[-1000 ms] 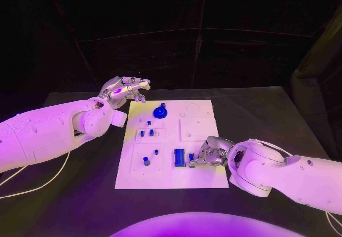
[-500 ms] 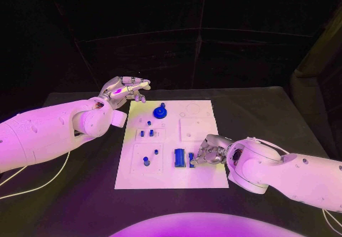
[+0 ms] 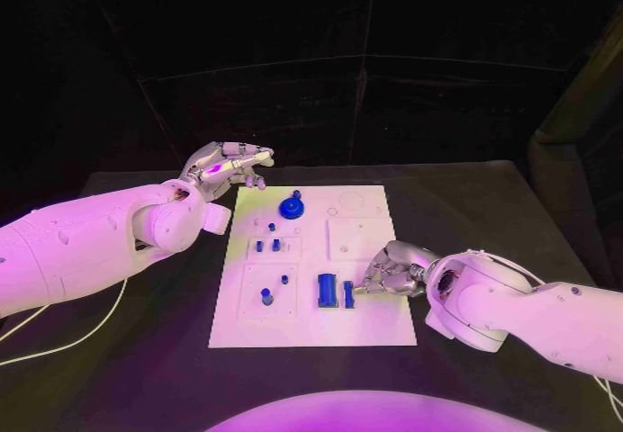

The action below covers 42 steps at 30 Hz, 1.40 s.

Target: Assemble the parts on the task board

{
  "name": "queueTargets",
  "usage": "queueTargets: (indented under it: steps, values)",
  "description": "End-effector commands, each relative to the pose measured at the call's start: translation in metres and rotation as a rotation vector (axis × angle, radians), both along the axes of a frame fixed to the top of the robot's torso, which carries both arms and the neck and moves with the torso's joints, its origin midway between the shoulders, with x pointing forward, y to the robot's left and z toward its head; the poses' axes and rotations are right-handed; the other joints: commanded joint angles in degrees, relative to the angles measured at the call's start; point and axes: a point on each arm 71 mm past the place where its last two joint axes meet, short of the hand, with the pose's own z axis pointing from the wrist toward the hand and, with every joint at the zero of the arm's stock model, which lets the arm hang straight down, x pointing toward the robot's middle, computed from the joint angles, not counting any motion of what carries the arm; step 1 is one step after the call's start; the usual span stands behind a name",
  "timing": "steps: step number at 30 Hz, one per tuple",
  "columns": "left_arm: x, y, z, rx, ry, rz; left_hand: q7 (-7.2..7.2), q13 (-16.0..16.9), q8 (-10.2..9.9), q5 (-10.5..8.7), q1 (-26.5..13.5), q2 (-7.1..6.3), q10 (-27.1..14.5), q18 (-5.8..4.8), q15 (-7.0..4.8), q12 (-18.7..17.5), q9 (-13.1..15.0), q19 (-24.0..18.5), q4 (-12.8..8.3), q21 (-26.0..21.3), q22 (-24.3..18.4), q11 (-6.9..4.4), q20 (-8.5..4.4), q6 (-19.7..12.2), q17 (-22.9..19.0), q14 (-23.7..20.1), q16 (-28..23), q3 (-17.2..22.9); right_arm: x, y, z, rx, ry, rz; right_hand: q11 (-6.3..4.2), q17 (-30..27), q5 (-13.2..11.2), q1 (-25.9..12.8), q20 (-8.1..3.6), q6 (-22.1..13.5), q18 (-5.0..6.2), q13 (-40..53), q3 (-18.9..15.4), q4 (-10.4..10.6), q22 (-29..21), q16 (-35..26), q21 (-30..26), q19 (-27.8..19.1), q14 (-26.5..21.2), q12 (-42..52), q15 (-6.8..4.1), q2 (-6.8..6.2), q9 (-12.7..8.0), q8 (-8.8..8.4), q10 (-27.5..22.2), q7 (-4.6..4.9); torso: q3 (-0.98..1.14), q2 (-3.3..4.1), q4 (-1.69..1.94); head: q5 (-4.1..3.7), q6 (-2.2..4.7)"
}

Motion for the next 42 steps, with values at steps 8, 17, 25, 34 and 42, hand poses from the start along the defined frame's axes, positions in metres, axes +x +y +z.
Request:
queueTargets:
  steps: [8,17,25,34,42]
  values:
    - [0.007,0.001,-0.001,-0.022,0.004,0.023,0.17,-0.33,0.66,0.02,-0.40,0.47,-1.02,0.25,0.50,0.62,-0.12,-1.84,0.35,-2.63,-1.51,0.15,0.55,-0.77,-1.45,-3.40,-2.88,-1.15,0.063,-0.029,0.033,0.660,-0.039,-0.090,5.49,-42.43,0.03,9.17,4.73,-6.53,6.44,-30.34,1.27,-3.52,-42.60,-46.32,-39.98,-19.44,-13.89,-37.04,5.31,3.93,-3.19,-5.90,-15.46,5.28,-0.28,-1.63,-0.23,-0.91,2.45]
    - [0.022,0.011,-0.012,-0.023,-0.001,0.110,-0.39,-1.81,-0.88,0.26,-1.37,-0.23,2.40,-0.42,3.20,-4.74,-0.62,-12.89,1.82,-16.37,-10.84,0.69,3.16,-1.90,-11.47,-13.56,-24.40,-1.31,0.126,-0.049,0.036,0.910,-0.113,-0.227,9.17,-57.76,-2.46,9.34,10.73,-7.62,6.28,-45.36,1.28,-7.48,-56.59,-69.42,-61.03,-27.30,-26.31,-46.50,11.31,3.78,-7.03,-10.77,-18.71,6.86,-0.54,-3.86,-0.48,-1.57,6.69]
    - [0.032,0.009,-0.024,-0.076,0.029,0.219,-1.27,-1.75,-4.68,-0.06,-2.98,0.34,2.23,0.42,6.61,-13.75,-0.66,-18.36,3.69,-26.96,-20.79,3.32,7.55,-2.45,-19.87,-13.74,-41.84,-5.41,0.154,-0.047,0.033,0.991,-0.139,-0.268,9.90,-66.24,-2.74,5.78,12.01,-7.46,6.50,-54.83,2.71,-11.42,-62.95,-75.87,-69.10,-24.40,-23.30,-47.03,12.24,4.57,-10.11,-13.57,-19.31,7.76,-0.18,-4.81,-0.16,-1.26,8.29]
    - [0.027,-0.001,-0.030,-0.030,0.042,0.178,-5.12,-5.30,-8.71,-2.87,-32.62,2.03,-22.43,-3.70,3.40,-18.87,-4.37,-38.36,0.95,-33.73,-29.72,-0.53,1.64,-24.74,-24.66,-36.12,-50.44,-11.31,0.151,-0.044,0.028,0.914,-0.151,-0.304,5.72,-73.32,-6.62,-28.26,6.10,-28.62,2.78,-62.07,8.79,-12.21,-69.22,-79.44,-73.30,-48.23,-48.66,-50.56,8.86,1.83,-15.62,-17.25,-43.04,2.52,-0.01,-5.60,0.73,-0.83,9.17]
    - [0.005,-0.018,-0.035,0.001,0.038,0.233,-10.33,-5.30,-12.90,-2.87,-43.67,2.03,-31.40,-4.96,-1.76,-23.52,-4.37,-45.38,0.95,-33.73,-32.35,-2.14,-0.80,-32.96,-29.39,-44.39,-52.55,-13.02,0.128,-0.033,0.028,0.960,-0.193,-0.385,4.15,-73.32,-11.95,-40.50,3.91,-36.46,1.28,-62.07,10.87,-12.21,-69.22,-79.44,-77.36,-57.01,-58.01,-50.56,4.14,-2.28,-15.62,-17.25,-51.85,0.58,0.36,-7.19,2.27,-0.18,10.41]
